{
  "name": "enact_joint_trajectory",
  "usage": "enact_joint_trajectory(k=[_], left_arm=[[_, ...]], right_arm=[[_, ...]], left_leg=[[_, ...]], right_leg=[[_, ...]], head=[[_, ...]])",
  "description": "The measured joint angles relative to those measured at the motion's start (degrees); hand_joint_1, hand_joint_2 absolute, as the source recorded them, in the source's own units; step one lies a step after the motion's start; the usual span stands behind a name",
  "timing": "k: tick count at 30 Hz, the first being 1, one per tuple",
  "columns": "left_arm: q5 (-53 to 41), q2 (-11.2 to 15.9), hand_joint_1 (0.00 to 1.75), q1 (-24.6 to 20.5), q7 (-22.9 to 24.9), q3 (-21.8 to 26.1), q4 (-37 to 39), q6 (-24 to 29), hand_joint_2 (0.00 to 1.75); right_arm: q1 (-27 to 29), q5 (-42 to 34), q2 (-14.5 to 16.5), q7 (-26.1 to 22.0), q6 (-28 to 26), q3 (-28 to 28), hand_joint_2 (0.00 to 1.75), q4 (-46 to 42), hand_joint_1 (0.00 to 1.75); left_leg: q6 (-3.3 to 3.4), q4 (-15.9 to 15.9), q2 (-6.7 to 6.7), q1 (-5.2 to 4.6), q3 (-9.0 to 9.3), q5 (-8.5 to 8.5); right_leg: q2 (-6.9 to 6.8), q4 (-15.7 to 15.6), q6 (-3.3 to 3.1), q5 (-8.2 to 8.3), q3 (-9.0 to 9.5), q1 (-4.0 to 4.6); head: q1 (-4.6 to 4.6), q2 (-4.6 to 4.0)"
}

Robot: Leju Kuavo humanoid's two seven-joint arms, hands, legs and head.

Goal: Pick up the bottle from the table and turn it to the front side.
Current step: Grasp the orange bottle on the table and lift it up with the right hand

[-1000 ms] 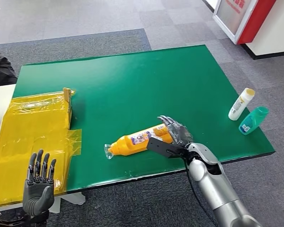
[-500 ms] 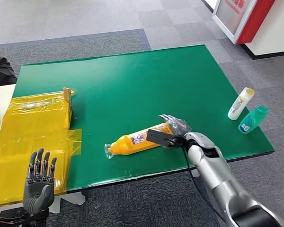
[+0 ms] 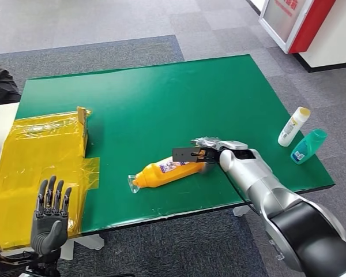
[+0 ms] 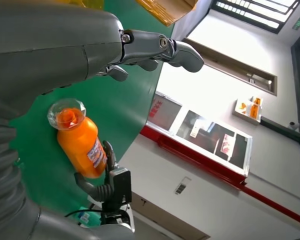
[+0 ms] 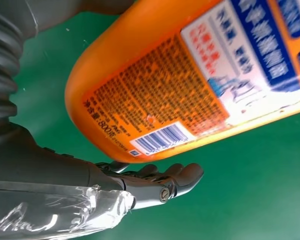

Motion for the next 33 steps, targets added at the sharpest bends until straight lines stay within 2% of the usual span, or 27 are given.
enact_joint_trajectory(k=[5, 9, 13, 14, 17, 18, 26, 30, 33], left_arm=[[0.0, 0.1, 0.00, -0.4, 0.0, -0.3, 0.9, -0.2, 1.75], [0.1, 0.3, 0.00, -0.7, 0.0, -0.5, 1.4, -0.6, 1.75], [0.2, 0.4, 0.00, -1.0, 0.0, -0.7, 1.8, -0.6, 1.75], [0.2, 0.4, 0.00, -1.0, 0.0, -0.7, 1.9, -0.6, 1.75], [0.2, 0.5, 0.00, -1.1, 0.0, -0.7, 2.1, -0.7, 1.75], [0.2, 0.5, 0.00, -1.1, 0.0, -0.7, 2.1, -0.7, 1.75], [0.3, 0.7, 0.00, -1.2, 0.0, -0.6, 2.1, -0.6, 1.75], [0.3, 0.8, 0.00, -1.1, 0.0, -0.3, 2.1, -0.4, 1.75], [0.3, 0.8, 0.00, -0.7, 0.0, 0.1, 2.1, -0.2, 1.75]], right_arm=[[-2.5, 0.7, 1.2, 0.1, 2.3, 1.8, 1.75, 3.6, 0.00], [-3.5, 0.8, 1.4, -1.5, 5.1, 3.3, 1.75, 5.9, 0.00], [-4.2, 0.8, 1.4, -2.4, 5.6, 4.3, 1.75, 7.2, 0.01], [-4.3, 0.7, 1.4, -2.4, 5.6, 4.5, 1.75, 7.4, 0.31], [-4.5, 0.7, 1.4, -2.5, 5.6, 4.9, 1.75, 7.9, 1.61], [-4.5, 0.7, 1.4, -2.6, 5.6, 5.0, 1.75, 8.0, 1.75], [-4.7, -0.4, 1.0, -4.6, 4.7, 5.9, 1.75, 8.2, 1.75], [-3.6, -4.0, 0.3, -5.8, 1.2, 6.1, 1.75, 7.2, 1.75], [-1.2, -8.3, -1.0, -6.0, -1.6, 6.2, 1.75, 2.8, 1.75]], left_leg=[[0.00, 0.0, -0.01, 0.00, -0.01, 0.00], [0.00, 0.0, 0.00, 0.00, 0.00, -0.01], [0.00, 0.0, 0.00, 0.00, 0.00, -0.01], [0.00, 0.0, 0.00, 0.00, 0.01, -0.01], [0.00, 0.0, 0.00, 0.00, 0.01, -0.01], [0.00, 0.0, 0.00, 0.00, 0.01, -0.01], [0.00, 0.0, 0.01, 0.00, 0.05, -0.01], [0.00, 0.0, 0.00, 0.00, 0.03, 0.00], [0.00, 0.0, 0.00, 0.00, 0.02, -0.01]], right_leg=[[-0.01, 0.0, 0.00, 0.00, 0.00, 0.00], [0.00, 0.0, 0.00, 0.00, 0.01, 0.00], [0.00, 0.0, 0.00, 0.00, 0.01, 0.00], [0.00, 0.0, 0.00, 0.00, 0.01, 0.00], [0.00, 0.0, 0.00, 0.00, 0.02, 0.00], [0.00, 0.0, 0.00, 0.00, 0.02, 0.00], [0.01, 0.0, 0.00, 0.00, 0.04, 0.00], [0.00, 0.0, 0.00, 0.00, 0.04, 0.00], [0.01, 0.0, 0.00, 0.00, 0.02, 0.00]], head=[[-0.01, 0.00], [0.00, 0.00], [0.01, 0.00], [0.00, 0.00], [0.00, 0.00], [0.01, 0.00], [0.01, 0.00], [0.00, 0.00], [0.01, 0.00]])
